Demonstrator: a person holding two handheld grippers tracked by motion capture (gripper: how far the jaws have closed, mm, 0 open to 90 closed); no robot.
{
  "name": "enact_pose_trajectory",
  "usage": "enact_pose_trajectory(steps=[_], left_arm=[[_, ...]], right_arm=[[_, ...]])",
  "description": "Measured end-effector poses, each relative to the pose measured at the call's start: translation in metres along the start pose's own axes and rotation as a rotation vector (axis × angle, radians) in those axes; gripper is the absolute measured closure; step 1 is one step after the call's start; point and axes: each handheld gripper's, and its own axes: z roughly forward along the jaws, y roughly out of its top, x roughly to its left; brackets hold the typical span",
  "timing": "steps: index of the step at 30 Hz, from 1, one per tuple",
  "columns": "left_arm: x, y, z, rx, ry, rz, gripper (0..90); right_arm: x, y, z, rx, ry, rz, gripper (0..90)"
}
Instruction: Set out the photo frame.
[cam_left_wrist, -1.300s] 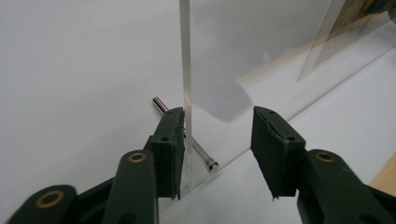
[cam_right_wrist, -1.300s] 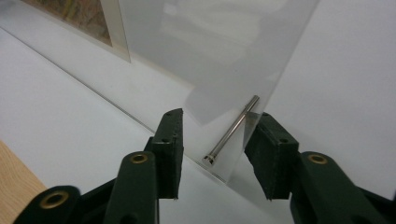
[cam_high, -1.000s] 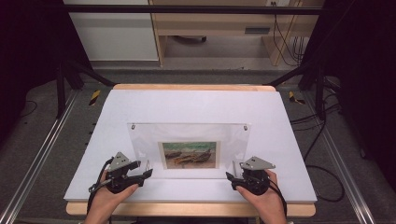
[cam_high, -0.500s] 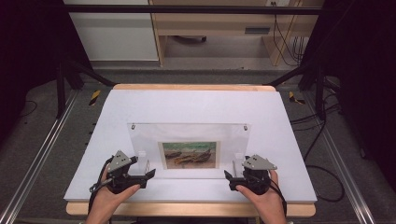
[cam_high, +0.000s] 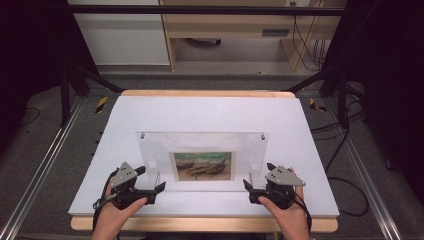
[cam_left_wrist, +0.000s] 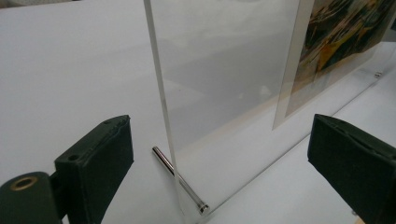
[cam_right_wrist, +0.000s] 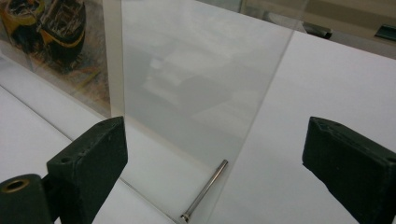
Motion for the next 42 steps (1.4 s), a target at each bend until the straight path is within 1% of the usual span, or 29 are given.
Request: enact_pose_trajectory(steps=[3, 7, 8, 11, 12, 15, 17, 20, 25, 28, 32, 34, 39, 42], left_arm=[[0.000, 0.000, -0.005, -0.013, -0.001, 0.001, 6.3], [0.001, -0.002, -0.013, -0.033, -0.002, -0.003, 6.3], [0.001, -0.002, -0.015, -0.036, -0.001, 0.001, 6.3], [0.004, -0.002, -0.021, -0.047, 0.007, 0.000, 6.3], [0.005, -0.003, -0.022, -0.051, 0.010, -0.007, 6.3], [0.009, -0.003, -0.029, -0.072, 0.027, -0.018, 6.4], [0.012, -0.005, -0.032, -0.075, 0.033, -0.025, 6.4], [0.016, -0.006, -0.038, -0.084, 0.045, -0.038, 8.9], [0.023, -0.008, -0.046, -0.094, 0.068, -0.051, 9.3], [0.027, -0.010, -0.051, -0.093, 0.083, -0.056, 10.2], [0.032, -0.013, -0.058, -0.103, 0.100, -0.063, 10.4], [0.034, -0.014, -0.060, -0.105, 0.105, -0.067, 10.4], [0.039, -0.015, -0.064, -0.108, 0.134, -0.074, 10.3], [0.044, -0.016, -0.066, -0.105, 0.159, -0.087, 10.3]], right_arm=[[-0.002, 0.000, -0.004, -0.004, -0.003, -0.001, 7.1], [-0.004, -0.001, -0.009, -0.008, -0.011, 0.010, 7.1], [-0.005, -0.002, -0.010, -0.008, -0.015, 0.007, 7.1], [-0.006, -0.003, -0.014, -0.005, -0.020, 0.018, 7.1], [-0.007, -0.004, -0.016, -0.005, -0.020, 0.020, 7.2], [-0.009, -0.006, -0.020, -0.010, -0.028, 0.021, 7.4], [-0.011, -0.006, -0.023, -0.008, -0.033, 0.032, 7.5], [-0.014, -0.008, -0.026, -0.007, -0.043, 0.033, 7.8], [-0.018, -0.011, -0.031, -0.004, -0.053, 0.048, 7.9], [-0.021, -0.014, -0.035, -0.001, -0.061, 0.053, 7.9], [-0.026, -0.017, -0.039, 0.007, -0.070, 0.063, 7.9], [-0.028, -0.019, -0.041, 0.007, -0.074, 0.075, 7.9], [-0.033, -0.022, -0.045, 0.009, -0.088, 0.083, 7.9], [-0.036, -0.024, -0.047, 0.010, -0.098, 0.090, 7.9]])
